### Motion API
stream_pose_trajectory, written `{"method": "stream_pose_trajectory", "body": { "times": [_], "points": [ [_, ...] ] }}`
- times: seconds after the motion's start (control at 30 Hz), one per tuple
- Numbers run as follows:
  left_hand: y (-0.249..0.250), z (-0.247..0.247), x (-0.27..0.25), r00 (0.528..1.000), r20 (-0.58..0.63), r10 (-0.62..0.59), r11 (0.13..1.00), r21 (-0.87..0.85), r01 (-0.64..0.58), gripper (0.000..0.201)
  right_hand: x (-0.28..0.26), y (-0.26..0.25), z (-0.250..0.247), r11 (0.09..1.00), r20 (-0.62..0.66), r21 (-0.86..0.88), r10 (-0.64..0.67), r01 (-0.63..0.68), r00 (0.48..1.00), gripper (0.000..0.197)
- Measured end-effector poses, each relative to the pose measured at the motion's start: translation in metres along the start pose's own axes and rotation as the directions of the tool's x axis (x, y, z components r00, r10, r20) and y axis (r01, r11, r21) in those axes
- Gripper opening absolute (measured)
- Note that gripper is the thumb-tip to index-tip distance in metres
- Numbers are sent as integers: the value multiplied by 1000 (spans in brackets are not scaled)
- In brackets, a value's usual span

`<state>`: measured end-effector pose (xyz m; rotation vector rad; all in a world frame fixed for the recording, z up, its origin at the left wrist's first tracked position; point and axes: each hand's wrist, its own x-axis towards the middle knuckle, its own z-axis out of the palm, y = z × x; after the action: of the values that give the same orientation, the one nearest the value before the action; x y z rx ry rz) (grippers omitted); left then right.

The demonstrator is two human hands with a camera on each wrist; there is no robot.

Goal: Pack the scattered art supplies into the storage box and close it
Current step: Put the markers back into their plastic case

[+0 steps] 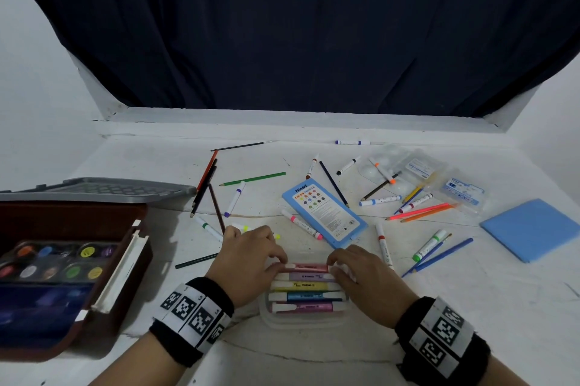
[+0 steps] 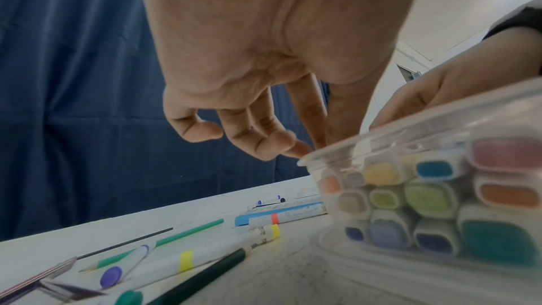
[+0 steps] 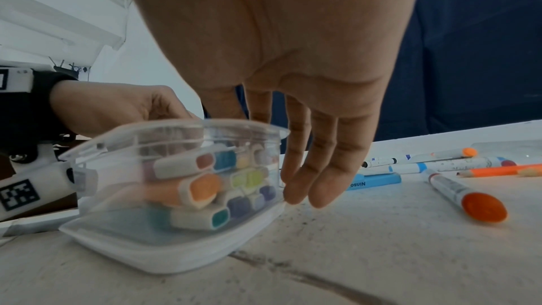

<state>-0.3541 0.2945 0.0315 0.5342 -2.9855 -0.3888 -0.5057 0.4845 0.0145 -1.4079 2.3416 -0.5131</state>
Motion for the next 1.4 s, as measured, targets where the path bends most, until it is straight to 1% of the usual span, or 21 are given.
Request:
{"method": "stream_pose_trajectory", "body": {
  "times": [0.1,0.23,0.4,0.57,0.67,0.77,0.83,0.9,0.93,0.97,1.03,1.07,1.13,1.2,1.3,1.4],
  "points": [
    [0,1,1,1000,4,-13,1000,8,13,25,1,0,-1,1000,1,7,4,-4,1000,21],
    [1,1,3,1000,30,2,1000,13,-3,22,1,1,-1,1000,-15,13,10,-10,1000,20],
    [4,4,6,999,26,20,999,30,-21,18,0,1,0,1000,-16,28,8,-7,1000,18],
    [3,5,7,999,-10,31,999,23,-31,16,-1,0,1,999,-38,39,2,-1,999,14],
    [-3,4,6,1000,-8,30,999,-35,-30,15,-2,-2,0,999,-24,46,17,-16,1000,15],
    [-8,2,1,999,-8,35,981,-191,-36,16,-3,-4,-2,997,-16,69,45,-44,999,16],
    [-13,2,-4,1000,-24,3,952,-307,-10,23,-5,-4,-4,994,-40,98,56,-52,998,16],
    [-17,4,-10,997,-53,-50,944,-328,30,31,-7,-4,-5,987,-65,149,70,-60,995,16],
    [-18,5,-14,996,-44,-80,951,-303,63,35,-8,-4,-6,981,-71,184,80,-66,994,16],
    [-18,6,-18,994,-8,-108,959,-265,102,40,-9,-4,-8,973,-76,221,91,-72,993,16],
    [-14,8,-26,983,114,-141,963,-214,163,53,-11,-5,-10,955,-74,281,120,-95,990,16],
    [-11,9,-30,975,172,-140,958,-225,177,58,-11,-4,-12,947,-64,302,134,-109,989,16],
    [-9,14,-35,961,242,-132,929,-309,205,58,-11,-1,-15,936,-42,322,162,-141,986,19],
    [-8,16,-38,953,269,-142,877,-412,247,51,-10,4,-17,933,-31,316,191,-172,981,26],
    [-4,15,-41,943,305,-136,742,-599,301,41,-11,10,-18,950,7,237,208,-204,978,40],
    [-8,14,-44,939,310,-150,621,-709,334,34,-12,14,-16,965,93,171,182,-196,979,61]
  ]
}}
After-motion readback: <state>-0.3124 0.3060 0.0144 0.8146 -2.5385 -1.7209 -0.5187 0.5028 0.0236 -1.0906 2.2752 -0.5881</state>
